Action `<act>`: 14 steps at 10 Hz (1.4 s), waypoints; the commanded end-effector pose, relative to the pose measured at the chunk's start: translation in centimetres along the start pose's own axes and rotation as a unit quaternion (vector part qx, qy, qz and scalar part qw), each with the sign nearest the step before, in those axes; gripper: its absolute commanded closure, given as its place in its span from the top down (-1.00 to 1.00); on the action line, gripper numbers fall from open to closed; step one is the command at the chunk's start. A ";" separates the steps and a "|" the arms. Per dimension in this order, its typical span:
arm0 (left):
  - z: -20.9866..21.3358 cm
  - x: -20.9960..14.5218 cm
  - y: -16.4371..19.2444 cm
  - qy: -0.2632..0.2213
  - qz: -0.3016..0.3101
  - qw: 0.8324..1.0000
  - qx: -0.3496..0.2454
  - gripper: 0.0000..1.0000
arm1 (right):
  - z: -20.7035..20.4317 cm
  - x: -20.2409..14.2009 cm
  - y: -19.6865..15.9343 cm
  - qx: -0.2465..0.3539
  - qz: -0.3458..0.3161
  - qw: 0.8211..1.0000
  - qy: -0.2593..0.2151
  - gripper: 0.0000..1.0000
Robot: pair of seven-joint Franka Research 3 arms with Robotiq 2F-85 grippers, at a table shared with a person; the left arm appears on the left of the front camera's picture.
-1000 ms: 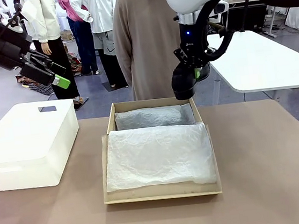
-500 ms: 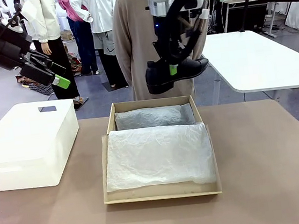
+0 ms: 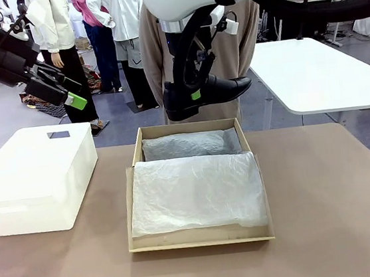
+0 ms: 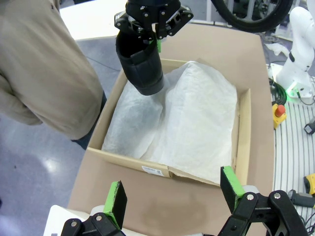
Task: Pack the shoes into the box.
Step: Place the other shoe of the Shoes into the Shoes Box.
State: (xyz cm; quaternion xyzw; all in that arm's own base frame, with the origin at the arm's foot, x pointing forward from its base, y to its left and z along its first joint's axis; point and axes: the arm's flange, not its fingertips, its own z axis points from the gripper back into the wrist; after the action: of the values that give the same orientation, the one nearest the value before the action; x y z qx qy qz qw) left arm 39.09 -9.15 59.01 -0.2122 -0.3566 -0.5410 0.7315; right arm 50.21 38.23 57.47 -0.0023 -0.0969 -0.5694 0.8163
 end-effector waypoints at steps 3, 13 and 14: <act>0.0 -0.1 0.1 -0.012 -0.010 1.000 -0.003 1.00 | 0.5 1.2 -0.1 0.004 -0.001 1.000 -0.002 -1.00; 0.0 -0.1 0.1 -0.012 -0.010 1.000 -0.003 1.00 | 0.4 -4.2 -0.7 0.012 -0.216 0.976 -0.002 -1.00; 0.0 -0.1 0.1 -0.012 -0.010 1.000 -0.003 1.00 | 0.1 -4.9 -0.9 0.020 -0.224 0.974 0.008 -1.00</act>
State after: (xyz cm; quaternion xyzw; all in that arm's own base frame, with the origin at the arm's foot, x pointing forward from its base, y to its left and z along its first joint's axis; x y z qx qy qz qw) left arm 39.09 -9.15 59.00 -0.2122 -0.3566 -0.5410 0.7315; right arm 47.96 41.82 56.55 0.0217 -0.0918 -0.7236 0.6838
